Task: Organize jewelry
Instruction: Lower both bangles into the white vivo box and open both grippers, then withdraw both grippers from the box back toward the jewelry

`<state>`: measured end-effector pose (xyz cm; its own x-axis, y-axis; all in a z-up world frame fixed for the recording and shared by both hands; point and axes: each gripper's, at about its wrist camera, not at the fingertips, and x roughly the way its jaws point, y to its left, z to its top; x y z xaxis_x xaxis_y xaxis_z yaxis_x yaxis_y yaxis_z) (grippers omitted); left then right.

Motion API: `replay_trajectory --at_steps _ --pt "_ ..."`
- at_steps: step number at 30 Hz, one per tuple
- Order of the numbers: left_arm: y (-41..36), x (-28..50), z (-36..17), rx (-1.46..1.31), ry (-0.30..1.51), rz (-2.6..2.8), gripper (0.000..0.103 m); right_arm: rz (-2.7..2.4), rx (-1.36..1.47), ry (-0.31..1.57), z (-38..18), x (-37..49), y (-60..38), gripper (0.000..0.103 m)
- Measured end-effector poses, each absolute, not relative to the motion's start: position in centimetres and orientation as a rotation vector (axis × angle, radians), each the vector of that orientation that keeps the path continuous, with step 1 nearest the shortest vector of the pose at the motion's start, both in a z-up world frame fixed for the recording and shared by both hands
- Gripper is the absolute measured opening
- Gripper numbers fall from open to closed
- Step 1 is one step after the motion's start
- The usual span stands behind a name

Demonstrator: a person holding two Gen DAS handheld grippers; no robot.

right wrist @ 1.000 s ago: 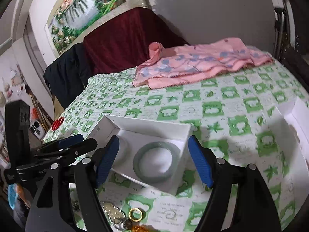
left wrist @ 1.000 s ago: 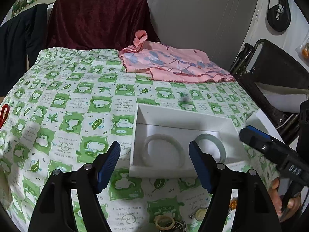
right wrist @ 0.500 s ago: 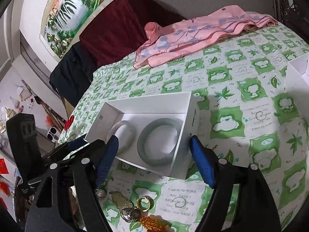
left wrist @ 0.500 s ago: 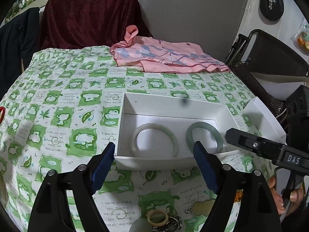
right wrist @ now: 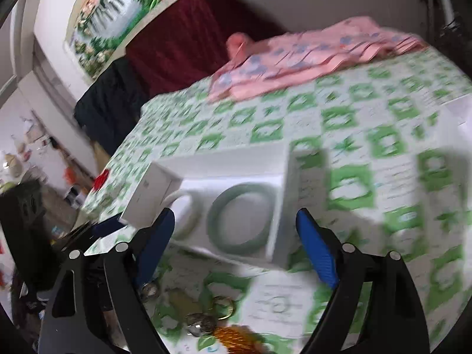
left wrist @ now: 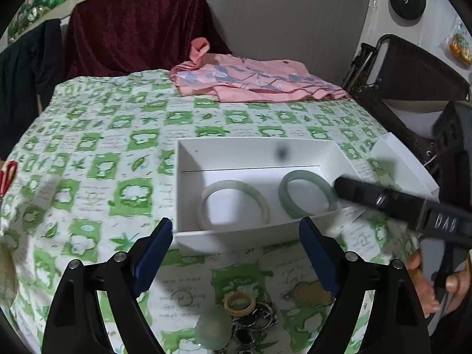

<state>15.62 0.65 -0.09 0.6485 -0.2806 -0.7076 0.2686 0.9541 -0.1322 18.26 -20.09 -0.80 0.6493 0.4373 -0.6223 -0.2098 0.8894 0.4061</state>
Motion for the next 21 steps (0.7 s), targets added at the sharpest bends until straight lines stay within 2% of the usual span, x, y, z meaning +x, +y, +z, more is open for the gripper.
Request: replay_trajectory --at_steps 5,7,9,21 --pt "2.2 13.7 0.3 -0.026 0.778 -0.254 0.086 0.307 0.305 0.702 0.4 15.6 -21.5 0.081" --pt "3.0 12.9 0.2 -0.036 0.786 -0.232 0.086 0.285 0.307 0.690 0.2 14.4 -21.8 0.084" --pt "3.7 11.9 0.0 -0.044 0.796 -0.216 0.086 0.255 0.293 0.683 -0.2 13.0 -21.8 0.092" --pt "3.4 6.3 -1.8 0.028 0.870 -0.246 0.087 0.235 0.202 0.711 -1.8 7.2 -20.9 0.096"
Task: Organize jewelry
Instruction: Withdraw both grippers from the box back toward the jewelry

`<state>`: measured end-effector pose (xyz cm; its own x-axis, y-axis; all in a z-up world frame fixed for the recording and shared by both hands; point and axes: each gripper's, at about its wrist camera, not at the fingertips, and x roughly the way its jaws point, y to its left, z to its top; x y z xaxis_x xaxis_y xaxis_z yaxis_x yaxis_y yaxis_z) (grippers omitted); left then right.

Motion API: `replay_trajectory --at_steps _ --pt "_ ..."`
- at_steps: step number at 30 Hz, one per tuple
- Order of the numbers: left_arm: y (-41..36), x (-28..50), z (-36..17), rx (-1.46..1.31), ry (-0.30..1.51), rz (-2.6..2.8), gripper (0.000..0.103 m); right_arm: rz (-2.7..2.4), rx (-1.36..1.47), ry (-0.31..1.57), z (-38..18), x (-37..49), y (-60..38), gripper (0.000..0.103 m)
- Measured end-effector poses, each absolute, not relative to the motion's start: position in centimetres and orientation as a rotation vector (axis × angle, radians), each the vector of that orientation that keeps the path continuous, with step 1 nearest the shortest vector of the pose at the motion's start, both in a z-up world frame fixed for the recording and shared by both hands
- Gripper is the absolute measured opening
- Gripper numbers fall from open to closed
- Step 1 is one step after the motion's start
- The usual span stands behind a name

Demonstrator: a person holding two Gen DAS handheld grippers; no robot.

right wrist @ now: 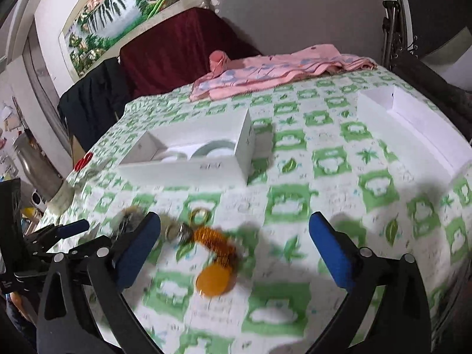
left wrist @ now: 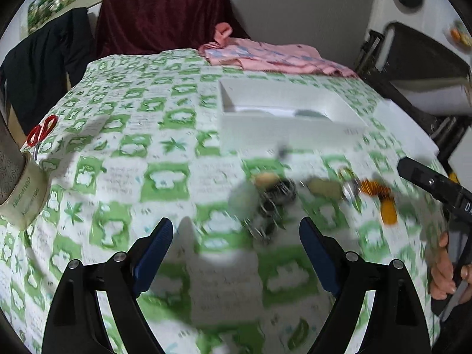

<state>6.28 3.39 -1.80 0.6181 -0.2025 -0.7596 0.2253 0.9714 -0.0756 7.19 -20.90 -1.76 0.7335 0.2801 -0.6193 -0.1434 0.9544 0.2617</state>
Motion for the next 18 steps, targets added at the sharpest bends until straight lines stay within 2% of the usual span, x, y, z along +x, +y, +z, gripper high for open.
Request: replay_trajectory --at_steps 16,18 --pt "3.8 6.4 -2.8 0.026 0.923 -0.196 0.089 0.244 0.208 0.749 -2.6 4.8 -20.6 0.096" --pt "3.8 6.5 -2.9 0.047 0.927 -0.166 0.091 0.250 0.205 0.752 -2.6 4.7 -20.5 0.096"
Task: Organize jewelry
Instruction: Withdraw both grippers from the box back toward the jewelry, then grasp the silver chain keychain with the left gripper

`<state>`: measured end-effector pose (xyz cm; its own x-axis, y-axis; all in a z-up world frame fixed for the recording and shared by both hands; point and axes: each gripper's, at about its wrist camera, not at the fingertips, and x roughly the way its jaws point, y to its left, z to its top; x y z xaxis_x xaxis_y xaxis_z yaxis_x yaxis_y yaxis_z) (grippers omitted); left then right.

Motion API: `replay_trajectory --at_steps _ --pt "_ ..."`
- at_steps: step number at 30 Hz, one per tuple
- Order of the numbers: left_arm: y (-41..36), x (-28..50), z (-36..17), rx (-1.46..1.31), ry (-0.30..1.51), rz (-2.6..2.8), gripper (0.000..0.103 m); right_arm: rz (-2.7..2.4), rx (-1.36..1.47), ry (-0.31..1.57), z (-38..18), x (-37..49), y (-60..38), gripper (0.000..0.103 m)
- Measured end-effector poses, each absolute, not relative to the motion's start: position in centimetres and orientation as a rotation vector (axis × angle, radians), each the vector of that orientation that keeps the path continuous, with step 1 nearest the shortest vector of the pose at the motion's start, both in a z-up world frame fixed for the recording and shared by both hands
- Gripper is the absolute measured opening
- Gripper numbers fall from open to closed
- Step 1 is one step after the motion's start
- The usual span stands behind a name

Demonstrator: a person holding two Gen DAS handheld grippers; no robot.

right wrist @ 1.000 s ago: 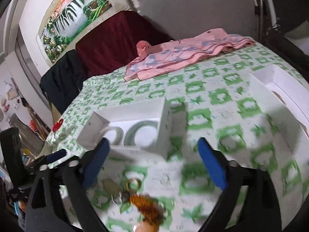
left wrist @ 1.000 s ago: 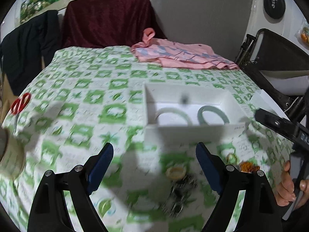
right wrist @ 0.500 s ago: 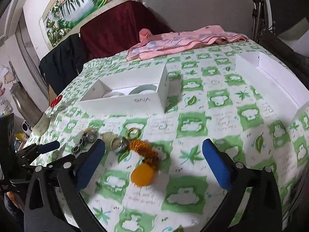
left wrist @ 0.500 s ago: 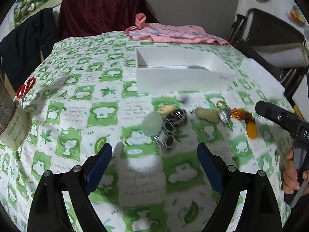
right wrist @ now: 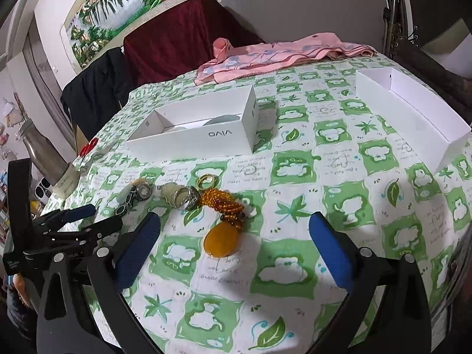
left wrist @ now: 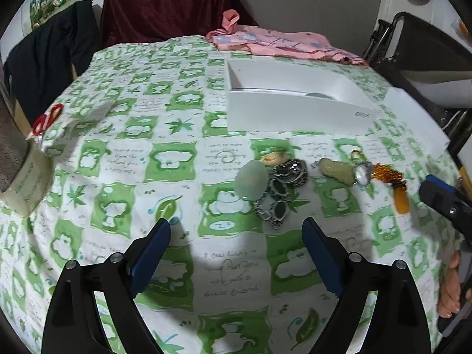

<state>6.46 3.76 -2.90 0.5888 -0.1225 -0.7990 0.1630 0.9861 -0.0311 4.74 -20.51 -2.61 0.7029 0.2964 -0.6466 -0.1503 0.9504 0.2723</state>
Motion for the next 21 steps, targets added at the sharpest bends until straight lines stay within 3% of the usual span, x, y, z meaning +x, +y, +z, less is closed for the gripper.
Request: replay_trajectory --at_steps 17,21 --pt "4.3 6.5 -2.6 0.034 0.913 -0.149 0.095 0.296 0.163 0.754 -2.5 4.8 -19.6 0.096" --pt "2.4 7.0 -2.6 0.100 0.900 -0.202 0.084 0.296 0.166 0.754 -2.5 4.7 -19.6 0.096"
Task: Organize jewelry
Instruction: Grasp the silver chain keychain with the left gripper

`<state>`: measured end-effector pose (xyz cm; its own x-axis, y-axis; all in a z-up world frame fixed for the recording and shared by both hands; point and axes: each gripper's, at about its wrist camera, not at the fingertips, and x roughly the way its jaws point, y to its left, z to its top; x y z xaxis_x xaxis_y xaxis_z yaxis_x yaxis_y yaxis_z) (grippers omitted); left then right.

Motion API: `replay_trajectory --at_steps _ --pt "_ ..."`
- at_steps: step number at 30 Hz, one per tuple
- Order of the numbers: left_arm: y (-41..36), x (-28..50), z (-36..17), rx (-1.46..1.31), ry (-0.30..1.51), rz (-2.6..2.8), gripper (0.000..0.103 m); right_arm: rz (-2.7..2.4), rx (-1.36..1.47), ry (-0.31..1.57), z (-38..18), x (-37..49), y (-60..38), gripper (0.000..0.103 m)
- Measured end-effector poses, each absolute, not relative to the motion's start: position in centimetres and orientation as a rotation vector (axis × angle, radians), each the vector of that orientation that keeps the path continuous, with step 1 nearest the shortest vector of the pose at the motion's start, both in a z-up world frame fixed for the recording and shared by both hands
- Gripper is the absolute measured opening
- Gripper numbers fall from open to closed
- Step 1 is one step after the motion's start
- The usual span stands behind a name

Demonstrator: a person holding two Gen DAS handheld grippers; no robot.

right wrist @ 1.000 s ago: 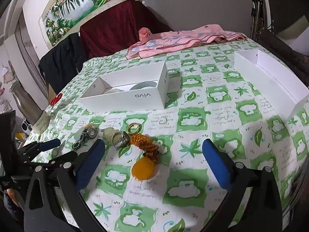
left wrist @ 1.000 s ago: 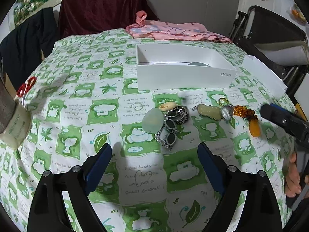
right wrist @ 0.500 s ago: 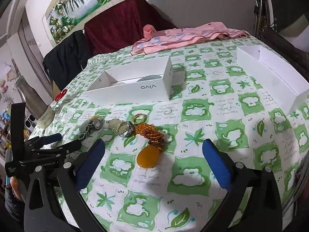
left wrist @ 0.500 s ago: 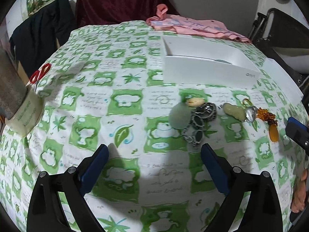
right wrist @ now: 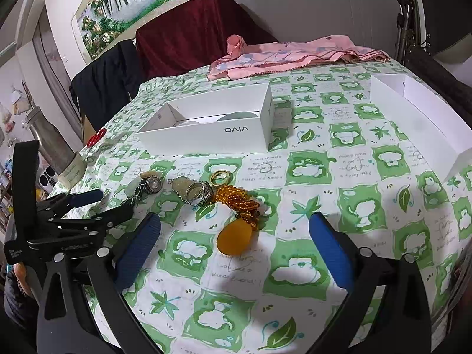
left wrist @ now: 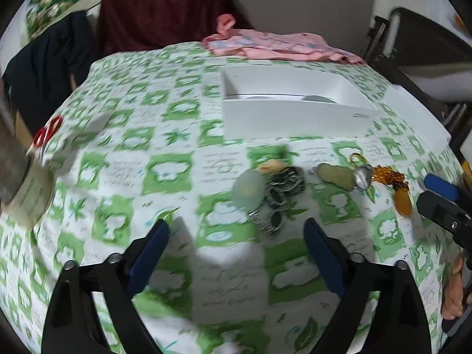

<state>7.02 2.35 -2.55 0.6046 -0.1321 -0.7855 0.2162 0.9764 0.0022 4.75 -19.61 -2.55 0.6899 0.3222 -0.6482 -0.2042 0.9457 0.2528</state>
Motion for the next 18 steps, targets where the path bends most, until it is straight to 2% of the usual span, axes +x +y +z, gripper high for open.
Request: replay_trajectory --at_steps 1,3,4,9,12,14,18 --pt "2.0 7.2 -2.7 0.113 0.901 -0.213 0.082 0.296 0.166 0.754 -2.5 4.8 -19.6 0.096" --pt "1.5 7.6 -2.9 0.130 0.911 -0.232 0.069 0.296 0.164 0.754 -2.5 4.8 -19.6 0.096" --pt "1.3 7.9 -2.9 0.129 0.910 -0.242 0.068 0.296 0.165 0.754 -2.5 4.8 -19.6 0.096" --pt "1.7 7.9 -2.7 0.104 0.896 -0.248 0.038 0.296 0.168 0.753 -2.5 4.7 -19.6 0.096" --pt "2.4 7.5 -2.6 0.089 0.892 -0.236 0.025 0.295 0.167 0.752 -2.5 4.7 -19.6 0.096" --pt "3.0 7.3 -2.6 0.075 0.893 -0.227 0.018 0.294 0.167 0.750 -2.4 4.7 -19.7 0.096" --pt "4.7 6.7 -2.4 0.023 0.896 -0.208 0.017 0.295 0.167 0.749 -2.4 4.7 -19.7 0.096"
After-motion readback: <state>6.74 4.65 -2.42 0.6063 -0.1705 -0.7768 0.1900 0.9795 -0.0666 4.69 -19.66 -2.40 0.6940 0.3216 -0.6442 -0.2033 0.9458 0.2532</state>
